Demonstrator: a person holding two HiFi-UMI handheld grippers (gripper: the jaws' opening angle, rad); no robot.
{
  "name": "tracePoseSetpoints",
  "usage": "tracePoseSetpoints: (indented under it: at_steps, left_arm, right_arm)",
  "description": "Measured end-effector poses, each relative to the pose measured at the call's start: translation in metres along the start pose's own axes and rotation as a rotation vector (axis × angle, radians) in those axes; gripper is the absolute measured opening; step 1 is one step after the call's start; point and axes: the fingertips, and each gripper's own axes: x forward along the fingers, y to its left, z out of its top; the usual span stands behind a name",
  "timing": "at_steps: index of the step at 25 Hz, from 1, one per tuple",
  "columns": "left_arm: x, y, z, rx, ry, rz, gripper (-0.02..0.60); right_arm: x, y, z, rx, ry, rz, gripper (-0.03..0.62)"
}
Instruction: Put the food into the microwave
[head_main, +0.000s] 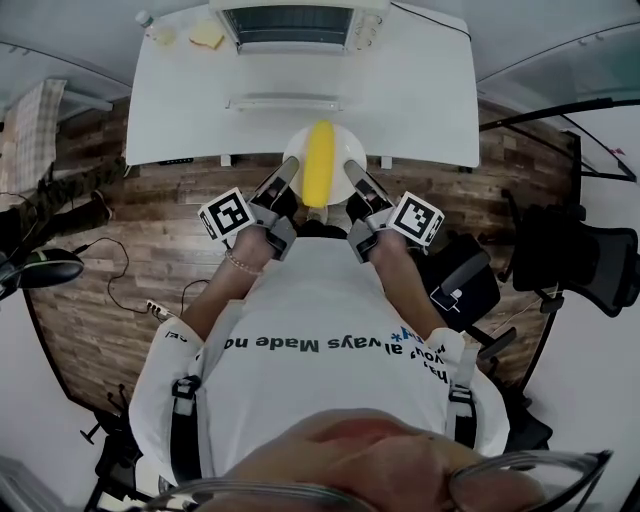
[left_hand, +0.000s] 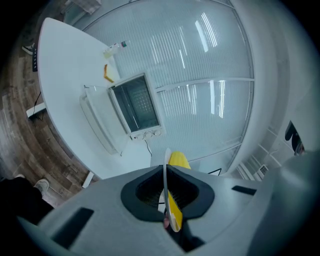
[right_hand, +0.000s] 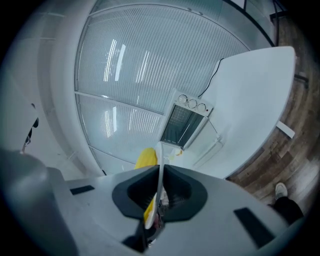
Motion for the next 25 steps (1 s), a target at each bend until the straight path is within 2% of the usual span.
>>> tracePoseSetpoints:
  at_steps: [4,8,11,15,18,25]
  left_arm:
    - [0.005,0.011,0.009,0.059,0.007,0.068,0.016]
    - [0.016,0.006,0.018,0.011,-0.006,0.024,0.016]
    - [0.020,0.015,0.031,0.048,0.004,0.063,0.017]
    - [0.032,0.013,0.047,0.015,0.000,0.032,0.017]
    - [0.040,0.022,0.067,0.030,0.008,0.054,0.016]
    - [0.064,0.021,0.118,-0.002,0.007,0.008,0.017]
  right_arm:
    - [0.008,0.001,0.010,0.009,0.003,0.005,0.026]
    - [0.020,-0.002,0.018,0.003,0.005,0.002,0.026]
    - [0.031,-0.002,0.024,0.010,0.004,0.001,0.026]
    - [0.048,-0.001,0.032,0.017,0.003,-0.012,0.026]
    - [0.069,-0.003,0.041,0.014,-0.001,-0.019,0.026]
    - [0.120,0.004,0.061,0.009,-0.013,-0.024,0.026]
